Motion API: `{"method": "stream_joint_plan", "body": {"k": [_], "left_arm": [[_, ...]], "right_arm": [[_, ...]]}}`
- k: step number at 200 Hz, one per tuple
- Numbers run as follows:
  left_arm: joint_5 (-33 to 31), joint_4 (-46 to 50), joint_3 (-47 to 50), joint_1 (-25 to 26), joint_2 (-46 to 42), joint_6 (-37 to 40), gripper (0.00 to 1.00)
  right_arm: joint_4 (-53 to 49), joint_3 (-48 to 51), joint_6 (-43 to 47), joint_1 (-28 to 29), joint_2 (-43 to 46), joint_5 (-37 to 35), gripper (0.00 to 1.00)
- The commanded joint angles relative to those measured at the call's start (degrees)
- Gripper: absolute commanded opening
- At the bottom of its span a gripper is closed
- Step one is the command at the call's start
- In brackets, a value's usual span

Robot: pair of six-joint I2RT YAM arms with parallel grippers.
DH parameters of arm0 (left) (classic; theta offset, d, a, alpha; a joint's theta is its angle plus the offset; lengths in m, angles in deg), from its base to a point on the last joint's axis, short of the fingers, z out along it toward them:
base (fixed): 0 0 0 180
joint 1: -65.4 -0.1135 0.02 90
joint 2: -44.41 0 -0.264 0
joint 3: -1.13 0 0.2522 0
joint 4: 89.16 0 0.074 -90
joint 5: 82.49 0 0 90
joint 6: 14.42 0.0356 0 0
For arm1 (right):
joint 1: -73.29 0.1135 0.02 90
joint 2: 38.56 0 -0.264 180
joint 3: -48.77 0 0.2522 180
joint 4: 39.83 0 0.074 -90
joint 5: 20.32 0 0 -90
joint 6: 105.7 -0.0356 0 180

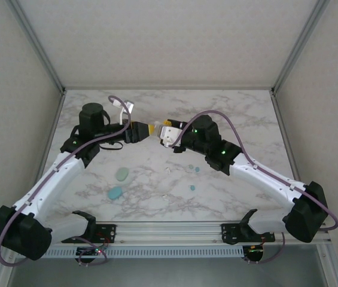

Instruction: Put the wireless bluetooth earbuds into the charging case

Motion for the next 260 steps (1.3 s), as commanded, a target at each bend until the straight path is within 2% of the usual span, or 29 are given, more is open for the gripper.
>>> {"method": "stream_joint_plan", "body": {"k": [1,44,103,182,210,226,250,260], "left_arm": [[3.0,4.18,-3.1,1.8,1.56,3.7,0.7],[3.08,7.33,-5.54,3.67,4.06,6.58,0.6],[3.22,8.62,-7.15,4.33,5.91,7.93,0.34],[3.24,8.91,-7.34,4.66,7.07,8.37,0.32],[4.06,9.95,-7.68,4.83,7.47,9.36,0.22],[4.16,9.78,-7.73,4.83,7.26,9.86,0.13],[3.53,9.63,-8.2,4.86,6.73,10.94,0.1],[1.76,9.07,-8.14,4.83,6.01,11.1,0.09]], "right_arm": [[1.9,0.09,-1.32,0.46,1.37,1.52,0.41],[1.76,-0.43,-2.22,0.45,0.96,2.77,0.41],[0.92,-1.49,-1.87,0.47,0.32,3.32,0.42],[0.22,-1.84,-1.91,0.52,0.11,4.27,0.41],[-0.13,-1.97,-1.86,0.49,0.04,4.21,0.42],[-0.31,-2.0,-1.91,0.52,0.2,4.4,0.45],[-1.49,-2.02,-1.82,0.53,0.8,4.0,0.5],[-3.17,-2.29,-2.0,0.49,1.21,3.74,0.56]]}}
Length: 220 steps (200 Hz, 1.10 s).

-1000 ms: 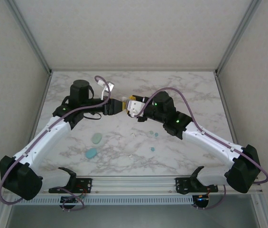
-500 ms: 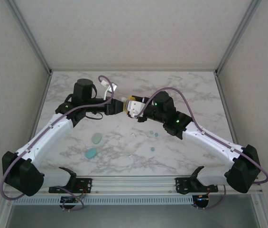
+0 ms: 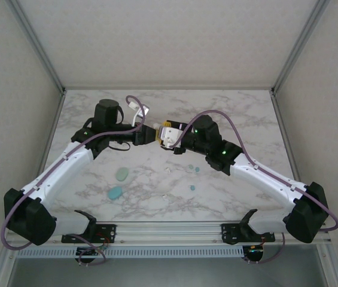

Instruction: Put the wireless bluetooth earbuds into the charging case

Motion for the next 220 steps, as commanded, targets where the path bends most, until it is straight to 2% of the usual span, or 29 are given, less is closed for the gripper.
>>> {"method": "stream_joint_plan", "body": {"k": [1,12,24,55,76,95,115,125,138,144,176,192,220], "left_arm": [[-0.07,-0.45,-2.14,0.63,-1.22,2.02,0.08],[-2.53,-2.93,-1.09,0.69,-2.76,1.81,0.07],[-5.79,-7.57,1.18,0.64,-5.19,1.5,0.06],[-11.8,-28.68,12.82,1.05,-13.02,7.6,0.07],[-14.38,-37.47,18.51,2.24,-15.87,15.42,0.04],[-14.75,-39.63,19.18,2.8,-15.51,17.24,0.03],[-15.22,-44.52,20.24,3.64,-14.47,15.08,0.02],[-16.38,-45.39,20.54,4.33,-14.36,14.77,0.02],[-16.99,-45.25,20.59,5.17,-14.45,15.69,0.03],[-17.2,-44.95,20.59,5.4,-14.4,16.2,0.03],[-17.85,-44.63,20.32,5.63,-14.01,17.47,0.04],[-17.91,-44.62,20.02,5.72,-13.7,17.79,0.04],[-19.16,-44.2,19.28,5.81,-13.09,18.43,0.05]], "right_arm": [[-2.18,-2.16,-0.62,0.52,1.06,0.8,0.57],[-5.68,-3.59,-3.12,0.29,1.84,0.25,0.62],[-9.7,-5.73,-11.73,-1.33,3.21,1.76,0.65],[-18.33,-11.87,-43.68,-9.2,4.07,11.57,0.71],[-19.31,-13.13,-59.18,-12.85,3.35,20.09,0.7],[-17.97,-13.08,-70.1,-13.55,2.99,23.64,0.7],[-15.91,-13.76,-75.96,-13.6,2.51,30.63,0.71],[-14.5,-13.28,-80.56,-13.57,2.59,29.35,0.73],[-13.51,-12.6,-89.69,-13.6,2.16,25.79,0.82],[-12.22,-12.08,-93.96,-13.68,1.7,25.74,0.83],[4.88,-9.07,-113.5,-13.55,-2.72,32.69,0.86],[4.56,-9.94,-117.97,-13.28,-4.29,31.72,0.87],[4.45,-13.16,-118.56,-11.79,-7.48,34.53,0.87]]}}
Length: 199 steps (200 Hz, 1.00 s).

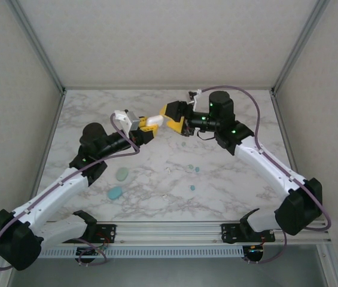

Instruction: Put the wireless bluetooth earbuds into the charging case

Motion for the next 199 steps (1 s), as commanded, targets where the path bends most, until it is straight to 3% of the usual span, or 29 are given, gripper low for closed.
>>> {"method": "stream_joint_plan", "body": {"k": [1,68,108,163,199], "left_arm": [[-1.77,-2.27,-0.79,0.68,0.44,1.59,0.05],[-3.83,-2.08,-1.68,0.68,2.24,2.21,0.07],[-3.34,-0.36,-2.29,0.68,2.36,3.02,0.08],[-1.18,2.22,-3.08,0.77,2.57,3.58,0.1],[-1.23,1.51,-3.17,0.77,2.75,2.93,0.11]], "right_arm": [[4.51,-2.81,-7.03,1.6,-1.74,3.91,0.86],[3.92,-3.92,-6.48,2.84,-3.08,3.54,0.64],[-3.24,-6.39,0.35,4.06,-2.63,1.09,0.53],[-17.3,-11.24,10.76,5.97,-2.67,-6.51,0.5],[-19.78,-12.17,12.45,6.54,-3.04,-7.88,0.51]]}}
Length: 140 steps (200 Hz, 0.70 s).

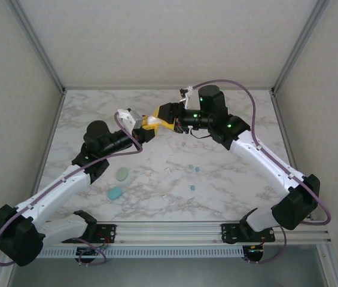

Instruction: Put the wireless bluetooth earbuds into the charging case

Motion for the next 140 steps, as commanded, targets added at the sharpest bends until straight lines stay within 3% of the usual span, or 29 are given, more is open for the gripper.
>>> {"method": "stream_joint_plan", "body": {"k": [1,24,60,94,117,140], "left_arm": [[1.08,-0.1,-2.23,0.6,0.5,0.52,0.11],[0.64,-1.63,-2.17,0.55,0.57,-0.56,0.1],[1.44,-1.72,-1.88,0.56,0.27,-0.4,0.07],[1.13,-1.63,-1.53,0.6,0.04,-0.42,0.08],[0.57,-2.71,-1.61,0.63,0.16,-1.08,0.08],[0.03,-3.39,-1.66,0.64,0.11,-1.24,0.08]], "right_arm": [[-5.61,-1.5,5.13,1.75,-0.3,-1.7,0.51],[-5.87,-1.1,4.42,1.75,-0.58,-1.9,0.52],[-2.22,0.34,1.83,1.58,-0.32,-1.18,0.62],[4.57,2.8,-6.13,0.7,-0.67,1.98,0.62],[16.02,7.77,-15.45,0.36,-0.58,3.83,0.64],[19.94,10.07,-19.88,0.2,-0.37,3.53,0.57]]}}
